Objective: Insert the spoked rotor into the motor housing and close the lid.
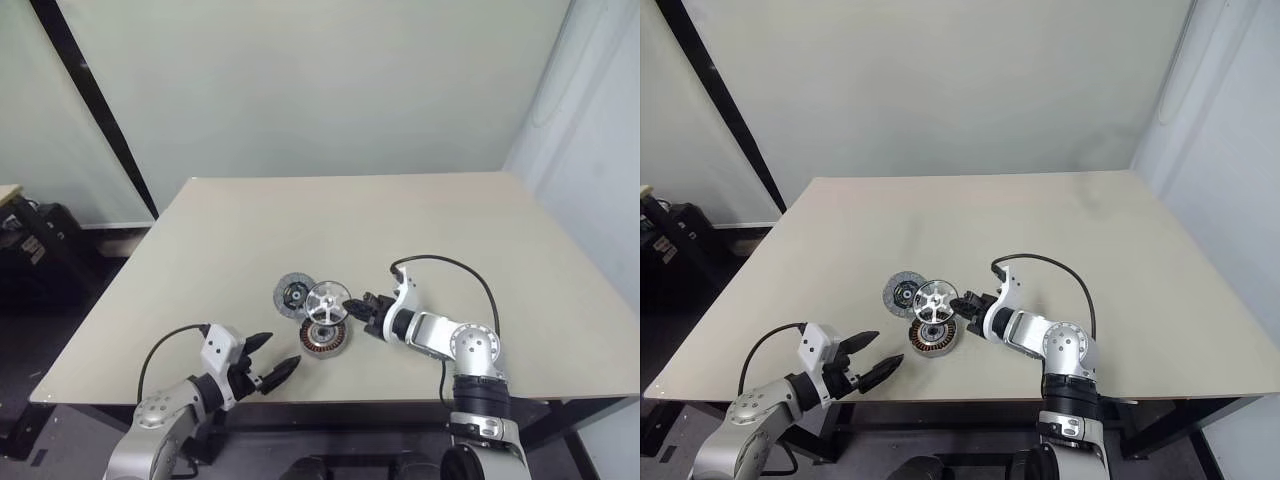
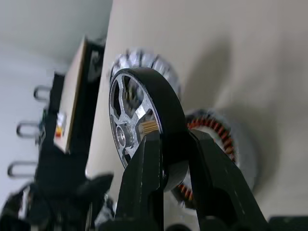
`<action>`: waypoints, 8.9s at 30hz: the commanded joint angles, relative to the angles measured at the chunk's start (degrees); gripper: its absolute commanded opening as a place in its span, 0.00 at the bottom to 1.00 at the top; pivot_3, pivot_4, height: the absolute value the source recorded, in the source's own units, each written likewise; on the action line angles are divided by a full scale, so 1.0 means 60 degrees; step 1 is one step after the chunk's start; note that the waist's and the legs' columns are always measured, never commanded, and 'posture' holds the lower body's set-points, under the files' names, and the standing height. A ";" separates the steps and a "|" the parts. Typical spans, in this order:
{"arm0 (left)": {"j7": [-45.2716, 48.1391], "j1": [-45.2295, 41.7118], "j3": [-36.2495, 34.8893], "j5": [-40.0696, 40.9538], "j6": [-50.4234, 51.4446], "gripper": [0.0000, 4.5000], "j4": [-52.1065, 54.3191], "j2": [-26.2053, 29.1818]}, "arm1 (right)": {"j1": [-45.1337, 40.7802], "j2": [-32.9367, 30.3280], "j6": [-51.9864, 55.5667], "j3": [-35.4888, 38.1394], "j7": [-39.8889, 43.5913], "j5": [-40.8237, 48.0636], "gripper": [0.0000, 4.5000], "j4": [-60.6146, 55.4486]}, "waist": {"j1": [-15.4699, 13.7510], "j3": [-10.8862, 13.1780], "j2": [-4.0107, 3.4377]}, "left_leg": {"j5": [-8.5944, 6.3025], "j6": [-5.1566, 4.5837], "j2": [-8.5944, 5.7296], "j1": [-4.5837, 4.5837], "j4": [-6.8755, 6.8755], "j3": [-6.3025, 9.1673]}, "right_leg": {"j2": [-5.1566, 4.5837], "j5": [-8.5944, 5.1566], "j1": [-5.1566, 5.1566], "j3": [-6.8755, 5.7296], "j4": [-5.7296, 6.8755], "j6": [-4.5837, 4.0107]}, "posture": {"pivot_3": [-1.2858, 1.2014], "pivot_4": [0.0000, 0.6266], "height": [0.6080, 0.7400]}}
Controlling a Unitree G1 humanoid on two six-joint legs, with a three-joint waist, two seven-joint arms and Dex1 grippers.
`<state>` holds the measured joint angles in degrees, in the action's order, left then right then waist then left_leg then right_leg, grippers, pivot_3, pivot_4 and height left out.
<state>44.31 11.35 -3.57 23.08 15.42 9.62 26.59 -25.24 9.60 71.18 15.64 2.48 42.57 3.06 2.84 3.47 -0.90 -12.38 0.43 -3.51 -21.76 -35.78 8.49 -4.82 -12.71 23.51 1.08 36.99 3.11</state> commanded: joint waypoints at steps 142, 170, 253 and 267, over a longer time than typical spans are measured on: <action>-0.2972 -0.1870 0.0060 0.1278 0.7279 0.00 0.1491 0.0676 | -0.2871 -0.4646 -0.7396 -1.1379 0.9847 -1.1856 0.68 0.0375 | -0.0005 -0.0028 0.0066 | -0.0015 0.0072 0.0035 0.0033 -0.0027 0.0014 | 0.0119 0.0051 -0.0026 -0.0034 0.0003 -0.0023 | 0.52 0.00 1.00; -0.2945 -0.1821 0.0073 0.1048 0.6871 0.00 0.1476 0.0583 | -0.2643 -0.4121 -0.7848 -1.1070 0.9134 -1.2524 0.03 0.1596 | -0.0003 -0.0033 0.0071 | 0.0001 0.0083 0.0041 0.0044 -0.0029 0.0017 | 0.0128 0.0057 -0.0032 -0.0031 0.0016 -0.0032 | 0.52 0.00 1.00; -0.3363 -0.2272 -0.0758 0.0233 0.5818 0.00 0.0269 0.0472 | -0.2301 -0.0970 -0.1884 -0.7419 0.4529 -0.6943 0.27 -0.0190 | 0.0000 -0.0030 0.0072 | -0.0006 0.0169 0.0070 -0.0038 0.0000 0.0031 | 0.0143 0.0093 0.0157 -0.0053 0.0100 -0.0105 | 0.52 0.00 1.00; -0.1871 -0.1518 -0.0886 0.0258 0.3724 0.00 -0.0078 0.0802 | -0.2301 -0.3597 -0.4182 -0.6089 0.3694 -0.7837 0.55 -0.0653 | 0.0002 -0.0023 0.0078 | -0.0014 0.0173 0.0072 -0.0018 -0.0012 0.0003 | 0.0136 0.0073 0.0132 -0.0049 0.0081 -0.0138 | 0.52 0.00 1.00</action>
<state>31.90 2.89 -7.40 23.84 39.42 8.29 30.74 -38.62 -11.73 47.32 -21.42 24.21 -3.75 0.75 2.85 3.33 -0.43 -12.45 1.43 -3.07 -21.89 -35.86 8.50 -4.00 -12.27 24.30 0.80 37.47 2.28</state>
